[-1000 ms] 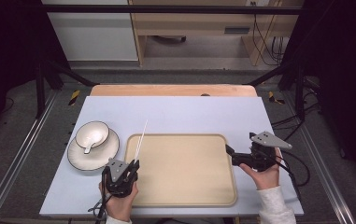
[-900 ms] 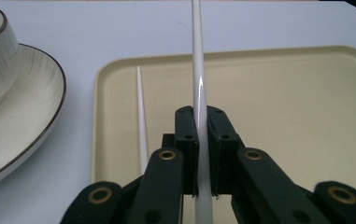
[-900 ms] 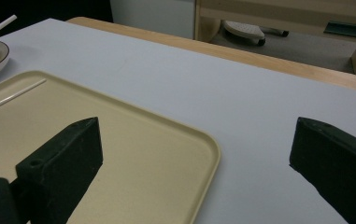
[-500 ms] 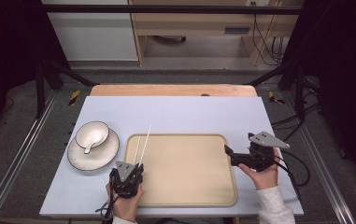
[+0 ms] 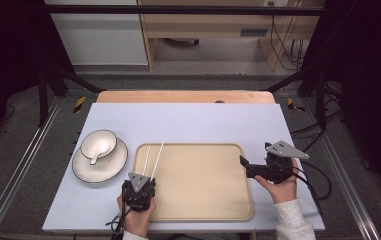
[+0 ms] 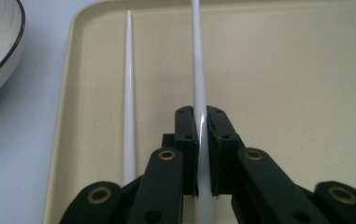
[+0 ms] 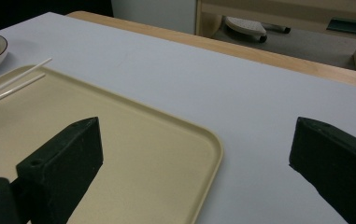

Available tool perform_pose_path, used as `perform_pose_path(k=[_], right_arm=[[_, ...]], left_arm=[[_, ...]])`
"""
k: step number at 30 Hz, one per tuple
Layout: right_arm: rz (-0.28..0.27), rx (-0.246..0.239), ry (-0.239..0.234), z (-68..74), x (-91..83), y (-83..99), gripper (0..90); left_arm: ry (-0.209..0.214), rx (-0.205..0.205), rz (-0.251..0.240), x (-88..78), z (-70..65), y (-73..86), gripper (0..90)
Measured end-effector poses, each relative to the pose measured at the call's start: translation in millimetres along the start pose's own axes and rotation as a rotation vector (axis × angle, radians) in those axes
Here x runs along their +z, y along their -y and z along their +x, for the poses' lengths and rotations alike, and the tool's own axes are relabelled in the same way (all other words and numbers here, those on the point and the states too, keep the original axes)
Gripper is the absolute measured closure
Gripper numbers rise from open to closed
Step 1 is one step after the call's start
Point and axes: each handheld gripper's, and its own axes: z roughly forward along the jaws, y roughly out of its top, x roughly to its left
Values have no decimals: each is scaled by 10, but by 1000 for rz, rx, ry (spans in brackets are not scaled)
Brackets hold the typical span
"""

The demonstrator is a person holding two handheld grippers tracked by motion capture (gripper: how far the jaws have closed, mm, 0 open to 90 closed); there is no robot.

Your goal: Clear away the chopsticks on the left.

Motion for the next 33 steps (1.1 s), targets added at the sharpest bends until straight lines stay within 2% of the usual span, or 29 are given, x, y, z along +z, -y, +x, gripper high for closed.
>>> perform_pose_path(k=[7, 23, 27, 29, 33], right_arm=[[2, 2, -2, 6, 5, 2, 32], [0, 2, -1, 2, 0, -1, 32], [-2, 4, -2, 1, -4, -2, 32], [-2, 1, 0, -2, -5, -1, 32], [-6, 1, 0, -8, -19, -6, 32]], left_arm=[[-3, 2, 29, 21, -5, -7, 842], [-2, 17, 56, 11, -32, -34, 831], [13, 22, 44, -20, -19, -69, 799], [11, 28, 23, -53, -6, -102, 769], [41, 35, -9, -132, 45, -189, 735]])
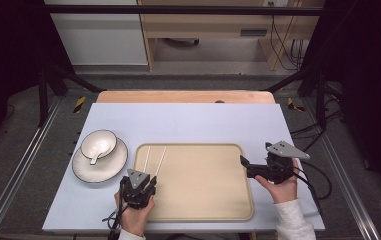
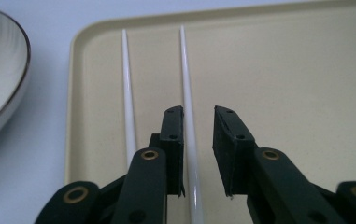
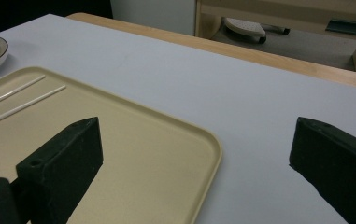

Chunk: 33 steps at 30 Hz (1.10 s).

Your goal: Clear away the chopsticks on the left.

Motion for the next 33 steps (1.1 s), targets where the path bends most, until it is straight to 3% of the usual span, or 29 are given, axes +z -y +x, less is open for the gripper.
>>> perform_pose_path(k=[2, 4, 6, 7, 9, 11, 17, 21, 28, 30, 33], right_arm=[[-3, 2, 0, -3, -6, -2, 31], [-4, 3, 2, -5, -10, -4, 31], [-4, 0, 3, -6, -10, -3, 30], [-4, 0, 3, -6, -11, -3, 30], [-3, 3, 3, -8, -14, -5, 29], [-6, 6, 2, -12, -23, -7, 28], [-17, 11, 5, -35, -52, -17, 24], [-22, 18, 7, -44, -70, -23, 22], [-22, 18, 11, -56, -85, -18, 19], [-23, 20, 8, -66, -88, -13, 19], [-14, 27, 9, -94, -77, 10, 19]], left_arm=[[38, 14, -21, -33, 33, -48, 700], [45, 49, -30, -79, 74, -106, 668], [68, 35, -49, -93, 99, -132, 628], [104, 35, -58, -118, 149, -180, 602], [118, 60, -73, -148, 194, -225, 558], [165, 66, -73, -178, 268, -268, 499], [231, 58, -86, -244, 469, -311, 348], [227, 115, -86, -301, 588, -284, 300], [226, 142, -77, -349, 813, -185, 244], [217, 144, -72, -358, 876, -163, 234], [229, 109, -79, -372, 961, -141, 233]])
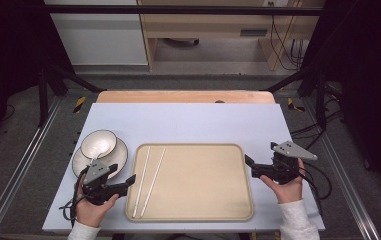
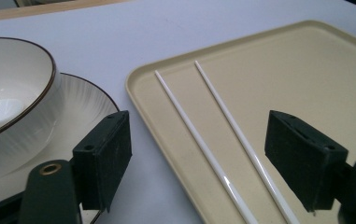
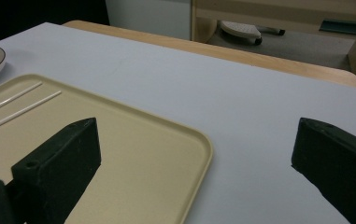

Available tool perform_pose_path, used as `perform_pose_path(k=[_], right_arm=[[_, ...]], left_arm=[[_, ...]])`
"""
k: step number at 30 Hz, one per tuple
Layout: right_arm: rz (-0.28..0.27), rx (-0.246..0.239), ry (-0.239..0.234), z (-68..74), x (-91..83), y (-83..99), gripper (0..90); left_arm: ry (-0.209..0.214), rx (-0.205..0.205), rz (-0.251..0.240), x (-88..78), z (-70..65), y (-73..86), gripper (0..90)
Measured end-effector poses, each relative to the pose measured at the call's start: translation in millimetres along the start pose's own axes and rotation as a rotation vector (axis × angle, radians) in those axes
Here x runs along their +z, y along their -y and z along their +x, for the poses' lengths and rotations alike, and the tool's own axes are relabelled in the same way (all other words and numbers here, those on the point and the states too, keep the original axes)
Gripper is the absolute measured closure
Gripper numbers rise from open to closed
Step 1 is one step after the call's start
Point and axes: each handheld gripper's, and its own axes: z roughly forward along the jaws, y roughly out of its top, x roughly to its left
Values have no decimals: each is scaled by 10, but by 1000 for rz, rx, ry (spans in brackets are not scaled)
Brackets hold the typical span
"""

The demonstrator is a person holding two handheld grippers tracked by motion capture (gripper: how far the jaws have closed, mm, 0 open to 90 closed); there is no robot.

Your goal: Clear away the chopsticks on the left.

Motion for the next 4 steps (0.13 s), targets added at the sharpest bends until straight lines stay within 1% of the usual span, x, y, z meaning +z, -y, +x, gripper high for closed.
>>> perform_pose_path(k=[4], right_arm=[[9, 10, 2, -25, 12, 23, 19]], left_arm=[[-8, 0, -5, -35, 43, 16, 230]])
